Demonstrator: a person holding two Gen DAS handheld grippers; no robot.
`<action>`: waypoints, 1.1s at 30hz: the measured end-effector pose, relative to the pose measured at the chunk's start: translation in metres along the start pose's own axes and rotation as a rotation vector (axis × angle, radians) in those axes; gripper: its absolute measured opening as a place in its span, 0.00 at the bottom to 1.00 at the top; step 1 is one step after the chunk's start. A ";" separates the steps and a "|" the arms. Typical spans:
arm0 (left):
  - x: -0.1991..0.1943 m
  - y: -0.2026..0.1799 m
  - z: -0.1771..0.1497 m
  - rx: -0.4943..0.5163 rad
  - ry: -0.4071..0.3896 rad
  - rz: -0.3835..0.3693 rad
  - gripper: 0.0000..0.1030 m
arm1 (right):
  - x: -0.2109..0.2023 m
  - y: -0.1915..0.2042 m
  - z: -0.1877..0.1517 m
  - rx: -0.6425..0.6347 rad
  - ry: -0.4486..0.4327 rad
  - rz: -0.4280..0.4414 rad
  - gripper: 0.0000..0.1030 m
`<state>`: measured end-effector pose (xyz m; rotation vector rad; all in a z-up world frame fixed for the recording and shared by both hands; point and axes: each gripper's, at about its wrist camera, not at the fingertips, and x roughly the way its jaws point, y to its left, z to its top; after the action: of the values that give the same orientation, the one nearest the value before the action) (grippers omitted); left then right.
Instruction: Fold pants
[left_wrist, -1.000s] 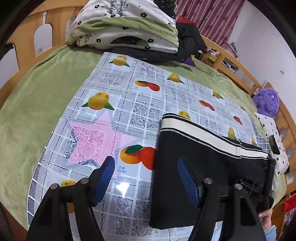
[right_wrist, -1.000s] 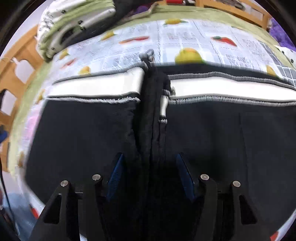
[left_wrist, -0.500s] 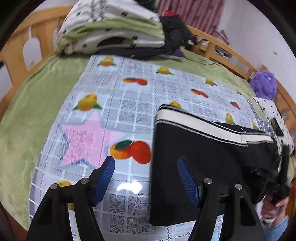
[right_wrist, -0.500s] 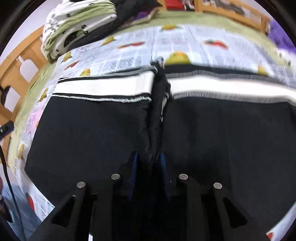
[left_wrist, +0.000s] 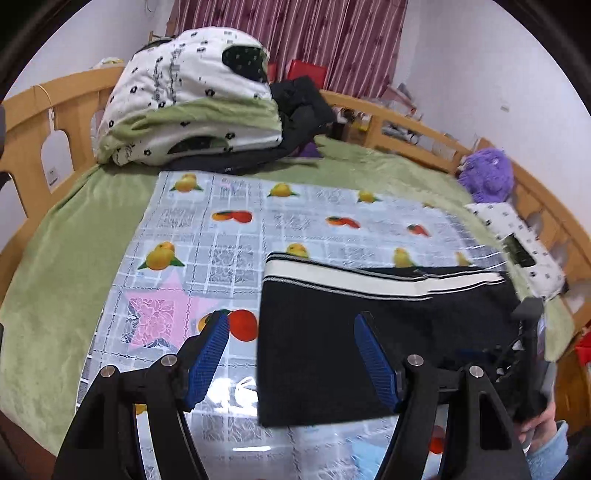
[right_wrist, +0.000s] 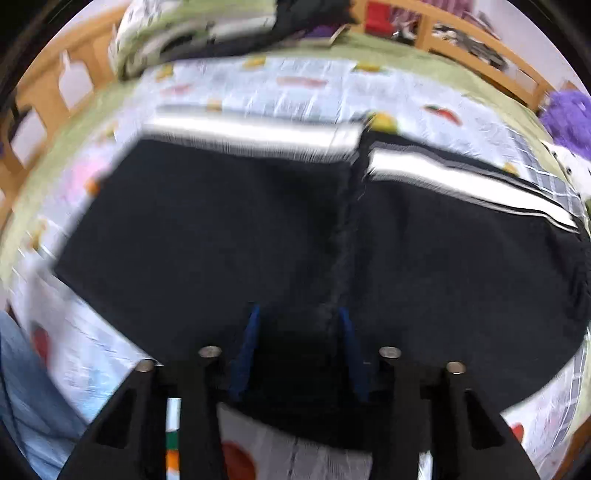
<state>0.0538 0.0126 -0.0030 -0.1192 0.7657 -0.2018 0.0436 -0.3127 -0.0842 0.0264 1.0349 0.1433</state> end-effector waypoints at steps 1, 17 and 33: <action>-0.009 0.001 0.001 0.006 -0.014 0.009 0.66 | -0.021 -0.008 0.002 0.033 -0.056 0.018 0.38; 0.025 0.033 -0.013 -0.030 0.079 -0.027 0.66 | -0.137 -0.177 -0.022 0.304 -0.235 -0.156 0.72; 0.184 0.053 -0.047 -0.095 0.282 -0.124 0.65 | 0.014 -0.268 -0.079 0.554 -0.188 -0.005 0.71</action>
<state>0.1572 0.0217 -0.1702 -0.2315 1.0502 -0.3043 0.0114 -0.5799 -0.1602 0.5302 0.8606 -0.1521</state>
